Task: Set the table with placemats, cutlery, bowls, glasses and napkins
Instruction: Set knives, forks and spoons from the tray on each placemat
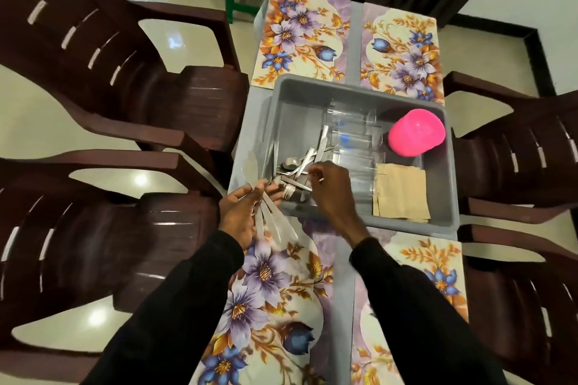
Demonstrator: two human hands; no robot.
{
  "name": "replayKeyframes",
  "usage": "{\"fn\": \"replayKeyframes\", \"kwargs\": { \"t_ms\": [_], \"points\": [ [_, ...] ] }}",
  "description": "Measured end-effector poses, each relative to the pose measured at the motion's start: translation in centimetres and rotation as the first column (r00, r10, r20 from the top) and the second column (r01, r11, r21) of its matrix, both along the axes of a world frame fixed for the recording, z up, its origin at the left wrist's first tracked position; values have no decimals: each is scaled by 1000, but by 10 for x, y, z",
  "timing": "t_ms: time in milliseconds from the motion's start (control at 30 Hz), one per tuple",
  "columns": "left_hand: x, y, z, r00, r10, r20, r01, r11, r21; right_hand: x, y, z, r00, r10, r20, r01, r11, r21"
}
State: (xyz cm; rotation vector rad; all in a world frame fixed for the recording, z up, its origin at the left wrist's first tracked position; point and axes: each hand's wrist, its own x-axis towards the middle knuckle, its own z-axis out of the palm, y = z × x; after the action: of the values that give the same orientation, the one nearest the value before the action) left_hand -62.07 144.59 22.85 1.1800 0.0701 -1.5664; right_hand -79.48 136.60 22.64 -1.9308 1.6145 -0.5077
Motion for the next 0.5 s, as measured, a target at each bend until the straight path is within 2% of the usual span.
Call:
{"fn": "replayKeyframes", "kwargs": {
  "t_ms": [100,167,233,300,367,500],
  "points": [
    [3,9,0,999,20,38,-21,1000,13,-11,-50,-28,950,165,-266,-168,986,13],
    [3,15,-1,1000,14,23,-14,1000,22,-6,-76,-42,846,369,-385,-374,925,65],
    [4,20,-1,1000,-13,19,13,1000,28,3,-91,-50,720,497,-484,-533,843,72],
    [7,25,-1,999,-32,31,31,999,30,9,-102,-55,626,537,-566,-622,781,54],
    [9,28,-2,998,-18,53,16,999,38,9,-109,-51,570,541,-618,-668,743,34],
    [13,33,-5,997,-18,74,16,999,40,-1,-121,-38,528,470,-707,-696,716,-43]
  ]
}}
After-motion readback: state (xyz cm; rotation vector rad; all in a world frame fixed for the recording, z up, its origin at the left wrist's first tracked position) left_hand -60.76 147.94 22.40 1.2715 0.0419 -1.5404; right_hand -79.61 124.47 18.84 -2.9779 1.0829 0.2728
